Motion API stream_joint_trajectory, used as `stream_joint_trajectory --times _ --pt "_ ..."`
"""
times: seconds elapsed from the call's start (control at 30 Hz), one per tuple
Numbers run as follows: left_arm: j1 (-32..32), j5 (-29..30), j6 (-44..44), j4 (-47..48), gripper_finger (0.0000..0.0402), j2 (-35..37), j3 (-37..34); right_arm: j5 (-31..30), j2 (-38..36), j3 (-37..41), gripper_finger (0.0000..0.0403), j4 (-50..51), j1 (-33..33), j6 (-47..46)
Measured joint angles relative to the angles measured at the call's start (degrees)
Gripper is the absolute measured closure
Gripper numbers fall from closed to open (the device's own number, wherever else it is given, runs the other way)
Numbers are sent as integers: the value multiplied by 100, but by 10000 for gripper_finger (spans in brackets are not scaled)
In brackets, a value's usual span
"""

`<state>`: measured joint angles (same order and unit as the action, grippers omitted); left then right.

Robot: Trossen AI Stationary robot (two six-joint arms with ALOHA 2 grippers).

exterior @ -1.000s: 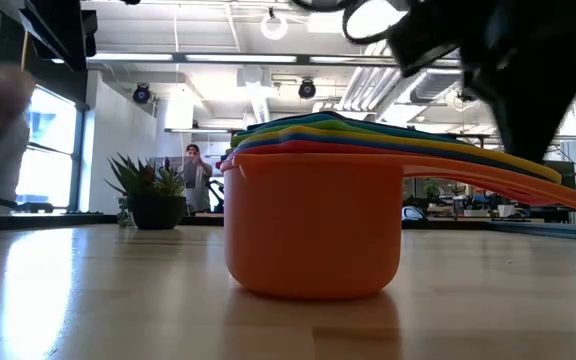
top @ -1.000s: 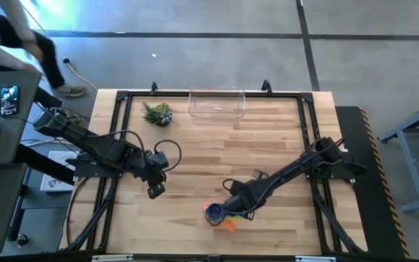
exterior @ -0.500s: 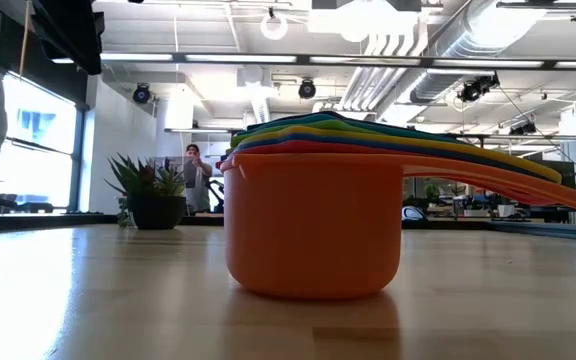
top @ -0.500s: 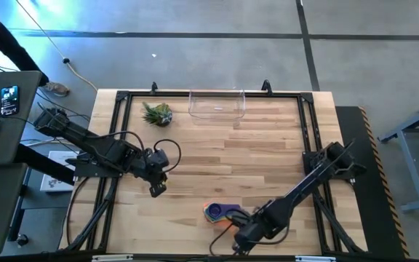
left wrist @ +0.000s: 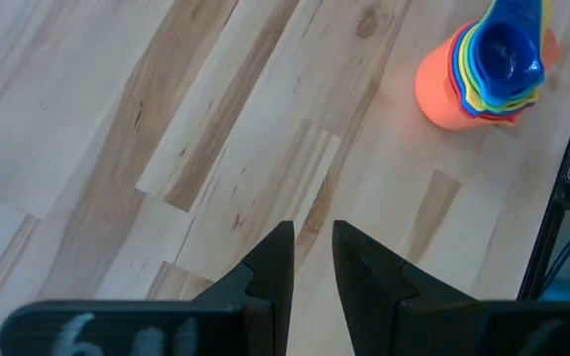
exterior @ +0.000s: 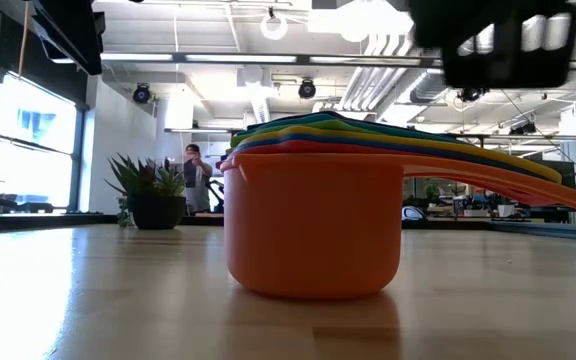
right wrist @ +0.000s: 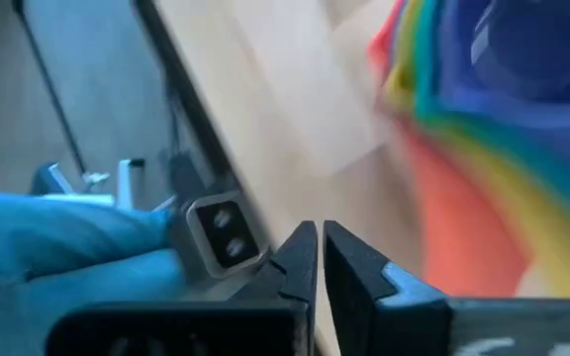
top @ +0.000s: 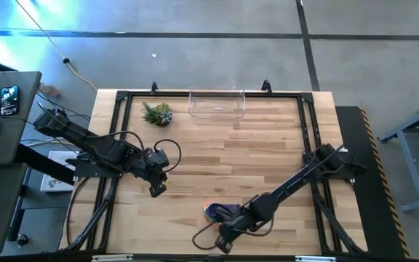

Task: Nest measuring cups in basket
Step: Move the stacked measuring cups to the center of the table

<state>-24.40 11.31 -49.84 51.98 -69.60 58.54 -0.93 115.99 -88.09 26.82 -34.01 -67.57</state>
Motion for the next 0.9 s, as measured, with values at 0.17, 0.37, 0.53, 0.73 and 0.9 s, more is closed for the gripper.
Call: stream_joint_trajectory --times 0.17,0.37,0.53,0.73,0.9 --pt "0 0 -2 2 339 0 0 -51 47 0 397 -106 214 216" --pt "0 0 0 22 339 0 2 139 250 0 402 -424 260 340" --pt "0 0 2 25 339 0 2 -23 255 0 403 -256 238 359" --pt "0 45 2 27 339 0 2 -61 255 -2 403 153 247 472" --pt "0 46 57 29 339 0 2 -66 266 -2 403 250 318 507"
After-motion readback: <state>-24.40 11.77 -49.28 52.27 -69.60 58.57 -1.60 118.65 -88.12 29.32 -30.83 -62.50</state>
